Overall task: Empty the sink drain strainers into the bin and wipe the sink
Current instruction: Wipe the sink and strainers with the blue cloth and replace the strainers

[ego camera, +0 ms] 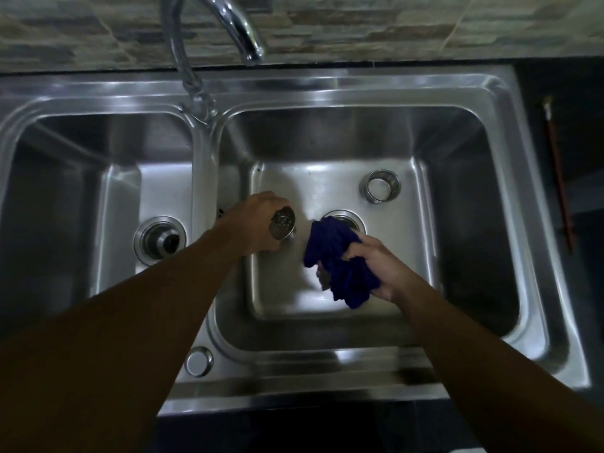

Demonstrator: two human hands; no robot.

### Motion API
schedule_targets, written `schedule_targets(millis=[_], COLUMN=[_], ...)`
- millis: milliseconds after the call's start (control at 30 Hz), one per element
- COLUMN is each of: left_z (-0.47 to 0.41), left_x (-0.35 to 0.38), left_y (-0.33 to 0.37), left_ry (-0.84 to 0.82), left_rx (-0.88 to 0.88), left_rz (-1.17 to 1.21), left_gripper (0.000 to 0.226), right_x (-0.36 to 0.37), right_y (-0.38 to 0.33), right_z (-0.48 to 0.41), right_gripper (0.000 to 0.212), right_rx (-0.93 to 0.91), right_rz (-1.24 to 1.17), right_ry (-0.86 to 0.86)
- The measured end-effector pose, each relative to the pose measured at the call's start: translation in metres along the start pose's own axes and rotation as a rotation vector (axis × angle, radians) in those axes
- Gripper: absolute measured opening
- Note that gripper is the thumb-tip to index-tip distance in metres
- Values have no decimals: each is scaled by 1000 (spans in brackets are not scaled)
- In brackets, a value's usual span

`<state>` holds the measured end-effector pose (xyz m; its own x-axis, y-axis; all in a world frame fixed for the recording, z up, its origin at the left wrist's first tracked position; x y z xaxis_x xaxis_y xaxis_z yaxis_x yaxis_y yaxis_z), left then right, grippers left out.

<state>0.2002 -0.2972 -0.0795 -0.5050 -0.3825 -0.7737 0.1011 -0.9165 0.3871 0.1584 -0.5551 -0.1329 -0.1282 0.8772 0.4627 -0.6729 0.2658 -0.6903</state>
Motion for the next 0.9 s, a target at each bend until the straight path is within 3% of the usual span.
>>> schedule_targets(millis=[67,133,200,333,467,633,900], left_z=[-11,-24,-38,-66,-86,-93,-91], left_x=[5,9,14,26,39,46,43], left_y=[3,9,18,32,37,39,41], left_ry=[41,93,138,136,141,173,140], left_rx=[-46,-62,-70,-71,-91,-114,-177], left_rz=[-5,28,57,73,20,5,-67], left_gripper=[70,74,76,82,90,90,107], right_x=[-6,-6,-5,-10,-15,-20,-23], right_y=[-5,-4,9,52,71,77,83], right_z=[-2,-3,-5,-10,-16,-22,-26], right_gripper=[55,57,61,64,66,67,69], right_rx=[-106,-284,-437,-511,-458,-455,-439], right_rz=[428,838,1143,1649,1773,1820,1823], right_ry=[53,-7,-237,-684,-696,-700,-694])
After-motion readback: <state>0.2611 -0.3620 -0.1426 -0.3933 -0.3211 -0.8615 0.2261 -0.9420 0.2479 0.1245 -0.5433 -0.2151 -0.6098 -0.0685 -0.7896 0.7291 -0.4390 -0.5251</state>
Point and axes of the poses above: each hand's wrist, its own z-axis away from the middle knuckle, its own x-axis out of the palm, y = z × x, the point moved 1 cm from there along -z, towards the middle knuckle, and after that the axes turned 11 degrees about -x, right-handed, at the moved point
